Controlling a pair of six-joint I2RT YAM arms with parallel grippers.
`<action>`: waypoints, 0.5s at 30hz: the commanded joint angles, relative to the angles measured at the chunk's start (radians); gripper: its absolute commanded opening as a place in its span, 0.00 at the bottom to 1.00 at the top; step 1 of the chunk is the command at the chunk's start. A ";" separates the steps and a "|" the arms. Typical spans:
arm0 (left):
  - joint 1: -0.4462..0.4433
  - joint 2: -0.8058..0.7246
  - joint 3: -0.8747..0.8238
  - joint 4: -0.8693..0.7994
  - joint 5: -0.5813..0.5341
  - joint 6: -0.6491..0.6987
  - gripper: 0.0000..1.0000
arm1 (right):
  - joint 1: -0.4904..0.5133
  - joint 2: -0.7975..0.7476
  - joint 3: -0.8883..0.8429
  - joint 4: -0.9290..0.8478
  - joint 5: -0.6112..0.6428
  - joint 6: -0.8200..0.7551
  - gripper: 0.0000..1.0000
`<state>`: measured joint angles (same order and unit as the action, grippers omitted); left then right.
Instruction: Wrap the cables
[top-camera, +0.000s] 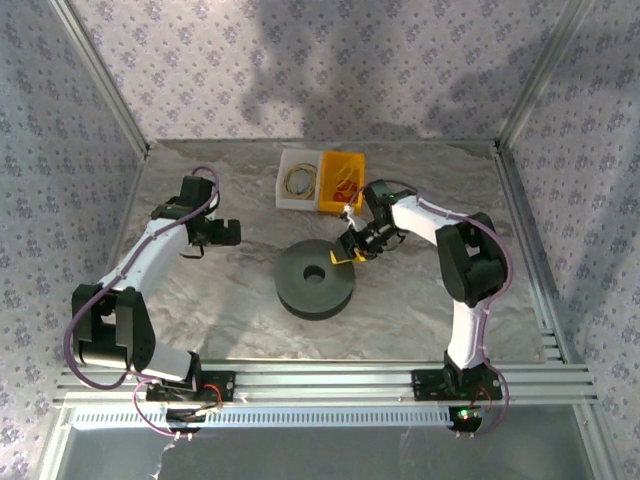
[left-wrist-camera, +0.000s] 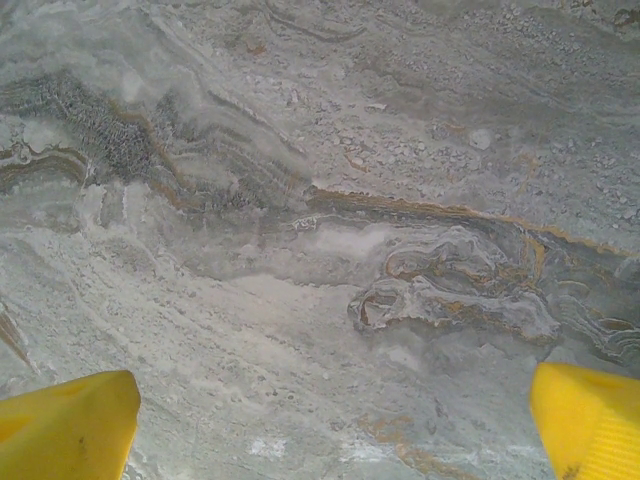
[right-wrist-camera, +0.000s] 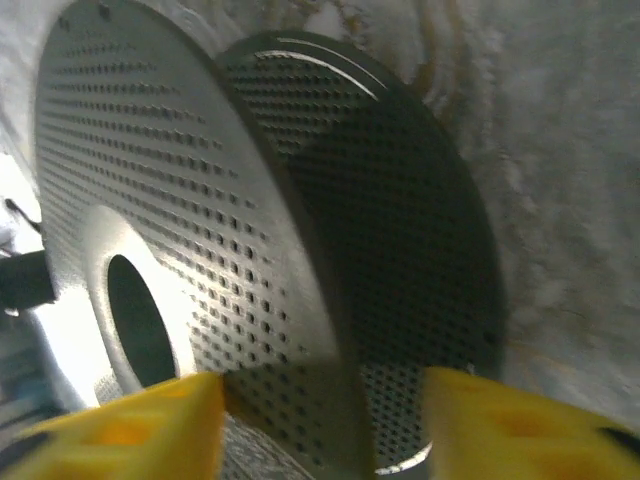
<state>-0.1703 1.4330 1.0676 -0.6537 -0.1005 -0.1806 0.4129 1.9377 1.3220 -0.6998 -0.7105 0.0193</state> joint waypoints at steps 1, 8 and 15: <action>0.001 -0.030 -0.010 -0.006 0.003 0.007 1.00 | -0.011 -0.065 0.021 -0.017 0.191 -0.007 0.69; 0.002 -0.044 -0.012 -0.018 -0.007 0.015 1.00 | -0.036 -0.207 0.150 -0.119 0.299 -0.048 1.00; 0.002 -0.049 0.000 -0.018 0.002 0.015 1.00 | -0.063 -0.148 0.398 -0.061 0.309 -0.018 1.00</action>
<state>-0.1703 1.4071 1.0588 -0.6552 -0.1005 -0.1802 0.3565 1.7489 1.6512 -0.7795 -0.4328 -0.0132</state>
